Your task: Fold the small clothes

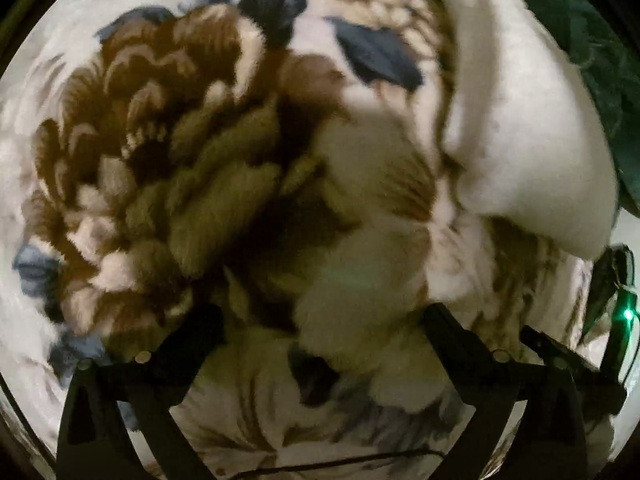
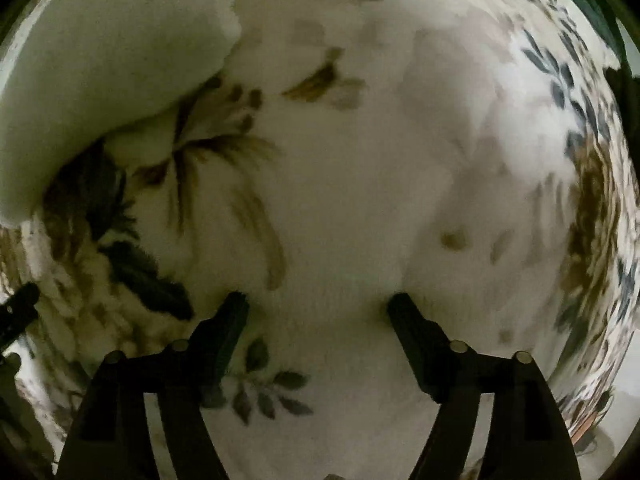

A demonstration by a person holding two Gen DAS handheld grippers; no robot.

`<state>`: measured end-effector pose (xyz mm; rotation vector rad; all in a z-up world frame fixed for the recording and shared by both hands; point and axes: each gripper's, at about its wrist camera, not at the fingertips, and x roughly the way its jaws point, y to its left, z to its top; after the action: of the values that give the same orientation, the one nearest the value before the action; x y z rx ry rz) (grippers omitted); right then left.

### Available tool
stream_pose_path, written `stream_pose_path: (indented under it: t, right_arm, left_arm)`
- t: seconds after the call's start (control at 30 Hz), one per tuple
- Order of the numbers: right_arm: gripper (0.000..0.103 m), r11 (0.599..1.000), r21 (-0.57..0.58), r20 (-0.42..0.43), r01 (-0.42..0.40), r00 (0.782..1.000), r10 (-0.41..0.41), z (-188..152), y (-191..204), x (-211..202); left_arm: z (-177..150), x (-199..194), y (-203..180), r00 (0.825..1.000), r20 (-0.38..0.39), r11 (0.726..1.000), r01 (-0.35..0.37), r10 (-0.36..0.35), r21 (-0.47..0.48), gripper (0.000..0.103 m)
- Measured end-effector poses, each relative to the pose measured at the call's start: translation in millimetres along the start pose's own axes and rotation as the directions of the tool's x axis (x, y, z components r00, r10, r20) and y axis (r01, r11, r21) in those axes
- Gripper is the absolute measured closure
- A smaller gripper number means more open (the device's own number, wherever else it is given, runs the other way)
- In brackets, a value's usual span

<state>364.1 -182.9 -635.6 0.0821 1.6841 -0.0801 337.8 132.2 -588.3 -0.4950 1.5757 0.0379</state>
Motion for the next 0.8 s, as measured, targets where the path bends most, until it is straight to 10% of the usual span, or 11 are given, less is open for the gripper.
stream_pose_path:
  t: [0.13,0.33,0.47,0.67,0.73,0.8]
  right_arm:
    - [0.000,1.000,0.018,-0.021,-0.017,1.000,0.017,10.1,-2.9,6.7]
    - [0.000,0.998,0.016,-0.100,-0.064,0.993,0.066,25.0,-15.3,12.9]
    - [0.053,0.992,0.023,-0.029,-0.127,0.991,0.127,40.4,-32.1,-31.2]
    - [0.059,0.967,0.057,0.184,-0.248,0.955,0.234,99.6,-58.9,-103.9]
    - [0.059,0.957,0.052,0.221,-0.285,0.938,0.268,130.0,-58.0,-114.3]
    - [0.059,0.949,0.030,0.259,-0.314,0.919,0.296,161.8,-49.1,-123.0]
  left_arm:
    - [12.1,10.6,-16.2,0.995,-0.035,0.995,-0.094,0.093,-0.026,0.000]
    - [19.1,-15.0,-45.5,0.976,0.023,0.976,-0.217,0.217,-0.007,0.007]
    - [40.5,-92.4,-82.8,0.936,0.254,0.962,-0.267,0.244,0.060,0.007]
    - [162.2,-126.1,-135.2,0.902,0.414,0.966,-0.204,0.121,0.161,0.010]
    - [192.5,-112.6,-135.3,0.915,0.393,0.967,-0.177,0.092,0.184,0.037]
    - [230.6,-91.0,-145.2,0.941,0.329,0.966,-0.152,0.077,0.210,0.042]
